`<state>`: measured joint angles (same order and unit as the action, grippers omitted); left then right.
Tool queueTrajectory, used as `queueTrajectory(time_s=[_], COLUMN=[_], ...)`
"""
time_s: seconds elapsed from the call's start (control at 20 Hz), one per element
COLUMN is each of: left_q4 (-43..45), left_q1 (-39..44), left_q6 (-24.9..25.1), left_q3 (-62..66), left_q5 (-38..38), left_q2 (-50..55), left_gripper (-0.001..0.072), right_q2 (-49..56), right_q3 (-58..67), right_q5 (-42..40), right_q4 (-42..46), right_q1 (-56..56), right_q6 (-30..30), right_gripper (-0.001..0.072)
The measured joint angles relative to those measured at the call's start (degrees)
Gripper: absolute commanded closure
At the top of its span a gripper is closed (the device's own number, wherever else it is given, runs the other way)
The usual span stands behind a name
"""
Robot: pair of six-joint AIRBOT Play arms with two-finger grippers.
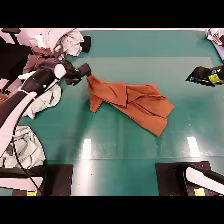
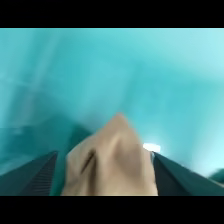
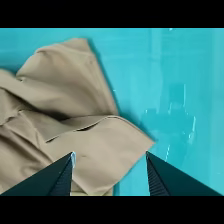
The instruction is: Fold the shirts.
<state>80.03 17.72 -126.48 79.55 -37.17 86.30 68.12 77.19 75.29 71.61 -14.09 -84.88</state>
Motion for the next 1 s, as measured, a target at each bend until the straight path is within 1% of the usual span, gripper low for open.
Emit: queueTrajectory(time_s=[0.1,0.2,0.25,0.35,0.4,0.5,0.55,0.6,0.7,0.75,0.8,0.9,1.0], left_q4=[-5.14,-6.49,-6.21,-5.99,-6.01,-6.19,-6.38,-6.43,-5.66,-5.22,-4.70,-3.80,-2.08], left_q1=[-2.19,-3.91,-4.55,-4.39,-3.56,-0.17,2.21,5.11,10.69,13.57,15.98,20.68,24.83], left_q6=[8.52,17.42,21.68,29.14,32.41,38.12,40.79,43.65,47.34,47.93,47.91,46.34,44.81], left_q3=[1.68,4.46,5.68,6.67,6.51,5.27,4.63,4.04,3.34,3.15,3.02,2.95,4.28], left_q5=[0.59,-2.03,-5.51,-14.14,-17.92,-22.45,-23.43,-23.71,-23.21,-21.99,-20.65,-17.11,-15.80], left_q2=[-0.74,-2.29,-3.19,-4.37,-4.76,-5.20,-5.27,-5.27,-5.05,-4.92,-4.66,-3.28,-0.11], left_gripper=[0.0036,0.0036,0.0036,0.0036,0.0035,0.0034,-0.0013,-0.0013,-0.0013,-0.0013,-0.0013,-0.0013,-0.0013], right_q2=[0.07,0.11,0.11,0.11,0.11,-0.11,-0.48,-1.05,-2.64,-3.50,-4.48,-6.19,-7.48], right_q3=[-0.02,-0.02,-0.02,-0.02,-0.04,-0.70,-1.64,-3.13,-7.02,-8.96,-10.91,-13.75,-14.91], right_q5=[0.31,0.87,1.25,2.08,2.40,2.86,2.89,2.73,1.73,1.14,0.33,-1.22,-2.05], right_q4=[0.17,0.61,1.07,2.29,2.78,3.50,3.85,4.04,4.33,4.15,3.30,0.76,-2.84], right_q1=[1.38,3.08,3.85,5.11,5.53,5.92,5.88,5.62,4.04,3.02,1.60,-1.62,-4.55], right_q6=[0.63,1.09,1.16,1.38,1.46,1.53,1.53,1.55,1.57,1.60,1.66,2.03,2.97], right_gripper=[0.0182,0.0173,0.0132,0.0132,0.0132,0.0132,0.0132,0.0132,0.0132,0.0132,0.0132,0.0132,0.0132])
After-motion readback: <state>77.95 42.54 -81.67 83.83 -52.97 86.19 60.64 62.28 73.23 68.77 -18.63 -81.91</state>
